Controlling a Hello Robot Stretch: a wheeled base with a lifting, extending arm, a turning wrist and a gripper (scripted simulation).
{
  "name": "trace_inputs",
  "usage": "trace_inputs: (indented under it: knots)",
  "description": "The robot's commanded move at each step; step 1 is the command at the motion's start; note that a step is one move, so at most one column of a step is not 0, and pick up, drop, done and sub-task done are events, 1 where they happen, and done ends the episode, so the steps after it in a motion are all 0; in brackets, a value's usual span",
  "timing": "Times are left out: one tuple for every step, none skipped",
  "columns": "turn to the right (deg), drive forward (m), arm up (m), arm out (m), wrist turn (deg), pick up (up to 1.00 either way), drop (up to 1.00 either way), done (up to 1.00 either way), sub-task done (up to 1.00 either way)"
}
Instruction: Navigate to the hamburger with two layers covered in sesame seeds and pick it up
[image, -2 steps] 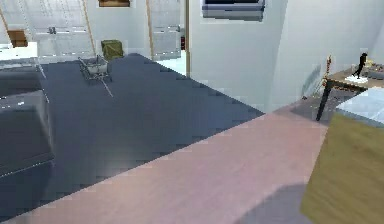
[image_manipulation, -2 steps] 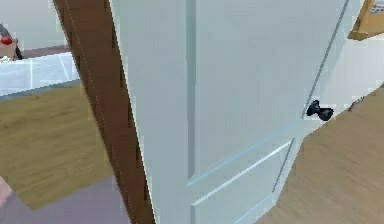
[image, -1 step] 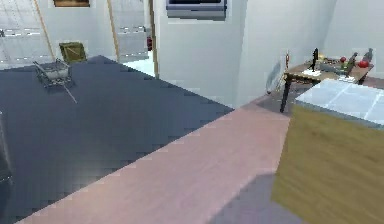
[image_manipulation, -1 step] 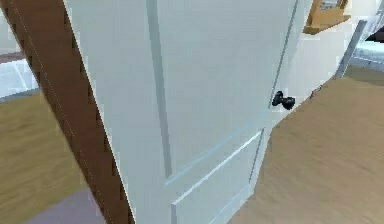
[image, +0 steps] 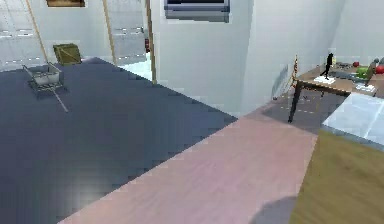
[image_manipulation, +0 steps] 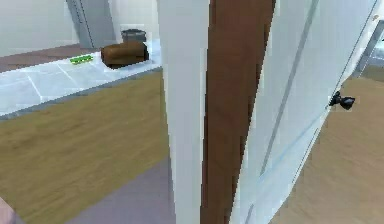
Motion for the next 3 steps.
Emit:
trace_inputs:
  knots:
    - [45.0,0.00,0.00,0.00,0.0,0.00,0.00,0.00,0.00]
    - [6.0,0.00,0.00,0.00,0.0,0.00,0.00,0.00,0.00]
    - [0.0,0.05,0.00,0.00,0.0,0.00,0.00,0.00,0.00]
